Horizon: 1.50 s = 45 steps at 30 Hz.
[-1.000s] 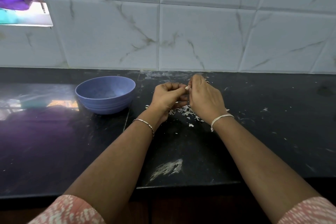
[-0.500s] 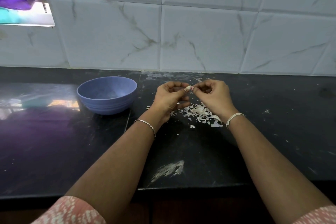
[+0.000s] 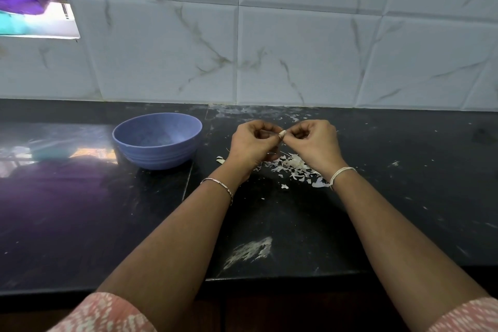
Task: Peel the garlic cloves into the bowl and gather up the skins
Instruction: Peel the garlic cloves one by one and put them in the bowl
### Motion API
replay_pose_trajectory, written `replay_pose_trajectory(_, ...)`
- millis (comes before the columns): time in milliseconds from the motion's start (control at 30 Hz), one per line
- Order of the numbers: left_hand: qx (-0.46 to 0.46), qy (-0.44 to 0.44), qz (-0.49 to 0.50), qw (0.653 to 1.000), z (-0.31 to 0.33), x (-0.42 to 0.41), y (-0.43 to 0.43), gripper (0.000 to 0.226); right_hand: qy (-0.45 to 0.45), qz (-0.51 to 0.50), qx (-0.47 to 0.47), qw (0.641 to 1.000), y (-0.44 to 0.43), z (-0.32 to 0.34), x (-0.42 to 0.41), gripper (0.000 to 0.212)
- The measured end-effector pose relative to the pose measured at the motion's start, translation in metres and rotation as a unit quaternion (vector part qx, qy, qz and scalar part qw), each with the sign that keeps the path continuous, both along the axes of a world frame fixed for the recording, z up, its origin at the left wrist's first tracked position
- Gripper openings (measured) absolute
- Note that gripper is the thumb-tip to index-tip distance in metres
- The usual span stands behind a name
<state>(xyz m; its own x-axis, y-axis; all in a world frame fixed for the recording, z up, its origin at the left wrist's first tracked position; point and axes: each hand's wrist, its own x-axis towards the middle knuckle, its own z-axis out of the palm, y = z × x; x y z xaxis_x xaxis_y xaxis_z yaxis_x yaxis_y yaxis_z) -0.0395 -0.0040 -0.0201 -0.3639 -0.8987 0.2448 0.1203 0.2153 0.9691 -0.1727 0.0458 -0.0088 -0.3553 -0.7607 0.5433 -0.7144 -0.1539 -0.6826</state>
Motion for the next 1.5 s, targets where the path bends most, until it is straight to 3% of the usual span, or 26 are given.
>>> replay_pose_trajectory(200,0.006,0.006,0.013,1.0,0.0,0.0,-0.002,0.007,-0.021,0.04,0.004,0.999,-0.001,-0.001,-0.005,0.002)
replay_pose_trajectory(433,0.005,0.009,0.008,1.0,-0.001,0.001,-0.002,0.006,0.106,0.003,-0.001,0.994,0.001,-0.002,-0.002,0.009)
replay_pose_trajectory(767,0.036,0.035,-0.012,0.999,0.0,0.002,0.0,0.006,0.196,-0.032,-0.022,0.98,0.003,-0.001,0.005,0.011)
replay_pose_trajectory(867,0.045,0.043,-0.019,0.998,0.001,0.002,0.001,0.005,0.164,-0.035,-0.02,0.986,-0.002,-0.003,0.004,0.008)
replay_pose_trajectory(1000,0.07,0.058,-0.031,0.995,0.003,0.003,0.002,0.006,0.016,0.003,-0.01,1.0,-0.007,-0.005,0.004,0.006)
replay_pose_trajectory(1100,0.095,0.067,-0.039,0.992,0.004,0.003,0.002,0.006,-0.032,0.02,-0.006,0.999,-0.008,-0.007,0.005,0.006)
replay_pose_trajectory(1333,0.149,0.097,-0.046,0.983,0.008,0.005,0.004,0.003,0.083,0.008,-0.03,0.996,-0.005,-0.006,0.005,0.006)
replay_pose_trajectory(1500,0.047,0.006,-0.009,0.999,0.004,0.0,0.003,0.005,0.076,0.0,-0.027,0.997,-0.004,-0.005,0.002,0.005)
